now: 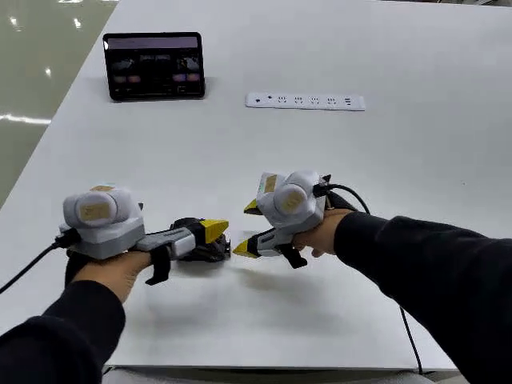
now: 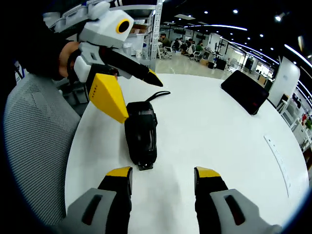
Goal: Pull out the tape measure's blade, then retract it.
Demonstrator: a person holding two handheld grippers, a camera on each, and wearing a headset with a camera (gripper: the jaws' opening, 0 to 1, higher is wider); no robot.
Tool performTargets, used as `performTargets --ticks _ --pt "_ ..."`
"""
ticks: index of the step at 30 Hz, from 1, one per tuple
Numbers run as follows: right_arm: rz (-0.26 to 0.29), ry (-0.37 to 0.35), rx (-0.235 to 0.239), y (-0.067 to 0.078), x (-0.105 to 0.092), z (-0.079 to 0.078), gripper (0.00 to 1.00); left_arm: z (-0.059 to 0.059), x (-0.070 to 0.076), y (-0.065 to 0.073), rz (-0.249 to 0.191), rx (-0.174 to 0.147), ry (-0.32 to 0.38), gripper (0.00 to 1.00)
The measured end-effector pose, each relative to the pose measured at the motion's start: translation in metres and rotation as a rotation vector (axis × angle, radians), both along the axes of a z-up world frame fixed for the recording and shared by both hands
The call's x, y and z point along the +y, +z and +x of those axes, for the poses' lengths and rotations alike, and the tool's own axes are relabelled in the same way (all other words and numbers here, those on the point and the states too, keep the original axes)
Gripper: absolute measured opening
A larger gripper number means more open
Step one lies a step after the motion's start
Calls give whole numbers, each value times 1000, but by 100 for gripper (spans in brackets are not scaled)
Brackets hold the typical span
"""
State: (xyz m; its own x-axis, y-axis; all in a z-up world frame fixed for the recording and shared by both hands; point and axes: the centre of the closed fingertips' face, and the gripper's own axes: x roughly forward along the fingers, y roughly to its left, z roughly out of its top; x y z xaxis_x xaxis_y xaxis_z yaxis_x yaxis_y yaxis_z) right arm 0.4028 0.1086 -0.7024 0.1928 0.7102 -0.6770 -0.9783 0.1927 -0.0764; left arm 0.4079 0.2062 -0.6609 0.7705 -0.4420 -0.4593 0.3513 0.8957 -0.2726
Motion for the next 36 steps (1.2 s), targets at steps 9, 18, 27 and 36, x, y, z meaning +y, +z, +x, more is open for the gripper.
performTargets --ticks 9,18,27,36 --pt "106 -100 -51 56 -40 3 68 -14 17 27 43 -41 -157 100" --pt "148 -247 -76 76 -114 -4 81 -24 50 36 87 -47 -163 100" --pt "132 -401 -53 59 -206 -27 95 -44 75 25 144 -28 -154 100" --pt "93 -549 -22 42 -284 -48 100 -63 87 16 137 8 -175 100"
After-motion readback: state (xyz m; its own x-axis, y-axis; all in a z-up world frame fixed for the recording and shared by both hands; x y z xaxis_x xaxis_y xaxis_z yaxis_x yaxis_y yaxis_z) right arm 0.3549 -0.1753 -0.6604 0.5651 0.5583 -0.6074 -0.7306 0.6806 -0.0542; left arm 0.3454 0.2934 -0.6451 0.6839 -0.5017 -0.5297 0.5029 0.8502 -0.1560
